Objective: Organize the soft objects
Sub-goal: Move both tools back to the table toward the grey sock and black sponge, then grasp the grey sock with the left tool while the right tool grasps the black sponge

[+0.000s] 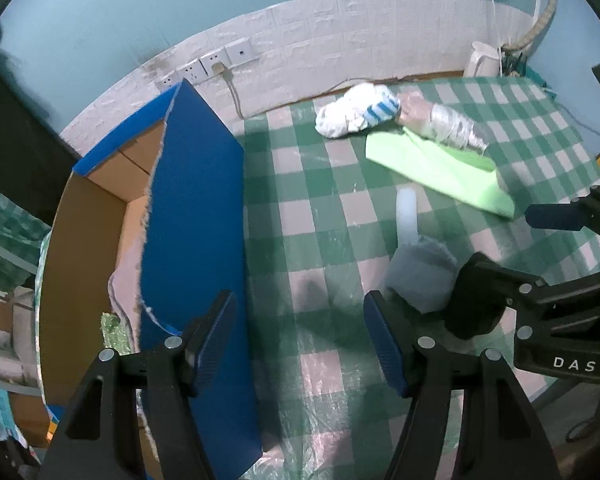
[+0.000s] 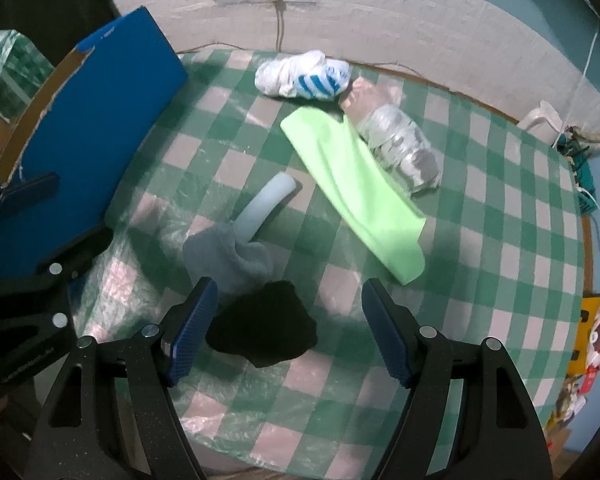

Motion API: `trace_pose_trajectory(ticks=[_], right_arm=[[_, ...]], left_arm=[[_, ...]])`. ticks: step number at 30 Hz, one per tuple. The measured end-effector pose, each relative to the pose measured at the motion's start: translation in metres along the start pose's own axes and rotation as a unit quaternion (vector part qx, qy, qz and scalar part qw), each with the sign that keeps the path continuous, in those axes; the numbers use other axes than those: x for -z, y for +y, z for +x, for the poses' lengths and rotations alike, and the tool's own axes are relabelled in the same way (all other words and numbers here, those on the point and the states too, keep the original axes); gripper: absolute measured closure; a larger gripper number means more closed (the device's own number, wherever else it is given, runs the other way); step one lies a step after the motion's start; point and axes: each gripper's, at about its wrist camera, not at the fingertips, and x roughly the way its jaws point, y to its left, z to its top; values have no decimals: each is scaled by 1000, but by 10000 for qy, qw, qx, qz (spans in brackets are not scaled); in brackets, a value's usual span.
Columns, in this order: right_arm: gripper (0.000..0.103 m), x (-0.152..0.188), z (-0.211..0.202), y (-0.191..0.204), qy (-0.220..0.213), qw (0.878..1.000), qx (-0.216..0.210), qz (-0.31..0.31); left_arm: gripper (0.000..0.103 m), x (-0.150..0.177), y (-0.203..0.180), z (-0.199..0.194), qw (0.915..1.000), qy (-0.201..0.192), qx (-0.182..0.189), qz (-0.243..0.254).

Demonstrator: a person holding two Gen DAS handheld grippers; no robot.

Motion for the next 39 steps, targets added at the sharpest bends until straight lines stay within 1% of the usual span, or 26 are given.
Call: trace_pose_trajectory(ticks=[6, 10, 20, 22, 23, 29, 31, 34, 37, 39], right_arm=[[28, 4, 22, 2, 270, 9996, -33, -6], [29, 10, 38, 0, 505, 9987, -33, -45], [29, 17, 34, -16, 496, 9986, 76, -140], [29, 19, 33, -24, 477, 9986, 146, -153], [29, 19, 33, -30, 471, 9986, 187, -129], [29, 22, 33, -69, 434, 9981, 278, 345], [29, 22, 33, -78, 416, 9977, 280, 447], [28, 22, 33, -89, 388, 9973, 310, 542], [27, 19, 34, -98, 330, 9966, 302, 685], [26, 17, 31, -102, 241, 9962, 241, 806]], left_arm=[[36, 4, -8, 11, 9996, 109, -162, 201], [36, 4, -11, 15, 9995, 162, -118, 258], [35, -3, -24, 24, 9991, 231, -56, 358], [31, -5, -28, 25, 9990, 233, -23, 383], [27, -6, -29, 25, 9990, 234, 1, 387], [22, -12, -39, 26, 9988, 231, 200, 380], [22, -13, -43, 28, 9986, 254, 232, 392], [22, -14, -49, 32, 9981, 335, 296, 413], [17, -15, -53, 34, 9977, 388, 365, 408], [16, -15, -57, 36, 9976, 403, 370, 420]])
